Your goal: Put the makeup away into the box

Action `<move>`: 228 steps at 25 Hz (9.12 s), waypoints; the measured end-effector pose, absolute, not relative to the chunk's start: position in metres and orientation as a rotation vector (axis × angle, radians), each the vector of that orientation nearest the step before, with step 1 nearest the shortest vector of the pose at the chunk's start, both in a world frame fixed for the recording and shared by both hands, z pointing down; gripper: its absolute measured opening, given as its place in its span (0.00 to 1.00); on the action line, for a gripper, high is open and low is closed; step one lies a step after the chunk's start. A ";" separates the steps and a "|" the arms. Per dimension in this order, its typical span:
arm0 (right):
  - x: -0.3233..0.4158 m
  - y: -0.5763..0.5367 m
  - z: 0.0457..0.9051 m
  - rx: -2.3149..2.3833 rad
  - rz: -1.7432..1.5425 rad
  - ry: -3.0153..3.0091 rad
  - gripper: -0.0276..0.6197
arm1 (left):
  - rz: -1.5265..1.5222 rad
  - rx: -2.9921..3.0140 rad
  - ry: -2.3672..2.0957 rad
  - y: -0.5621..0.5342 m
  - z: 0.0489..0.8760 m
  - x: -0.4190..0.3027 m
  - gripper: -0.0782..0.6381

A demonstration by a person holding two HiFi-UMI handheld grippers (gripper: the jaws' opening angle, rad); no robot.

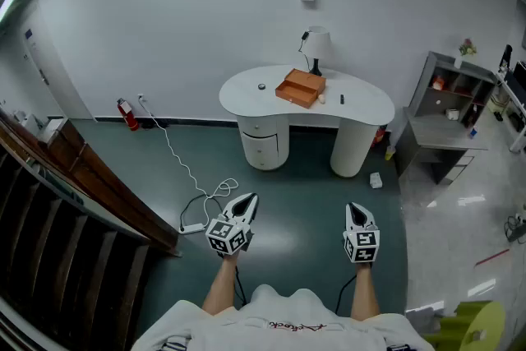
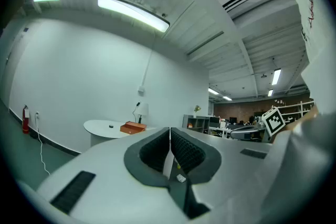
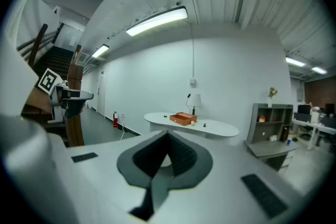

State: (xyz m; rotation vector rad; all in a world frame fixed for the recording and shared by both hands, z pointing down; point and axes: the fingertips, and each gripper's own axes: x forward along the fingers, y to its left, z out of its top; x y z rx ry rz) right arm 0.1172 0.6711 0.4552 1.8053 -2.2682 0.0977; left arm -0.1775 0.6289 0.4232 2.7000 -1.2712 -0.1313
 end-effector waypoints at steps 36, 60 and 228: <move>0.167 0.629 0.468 1.719 0.109 -2.364 0.07 | -0.069 2.716 -1.276 0.611 0.431 -0.082 0.13; 0.154 0.430 0.467 1.753 0.110 -2.293 0.07 | -0.081 2.734 -1.176 0.408 0.435 -0.095 0.13; -0.014 -0.225 0.620 0.861 0.192 -2.444 0.24 | 0.011 2.123 -1.615 -0.137 0.618 -0.196 0.13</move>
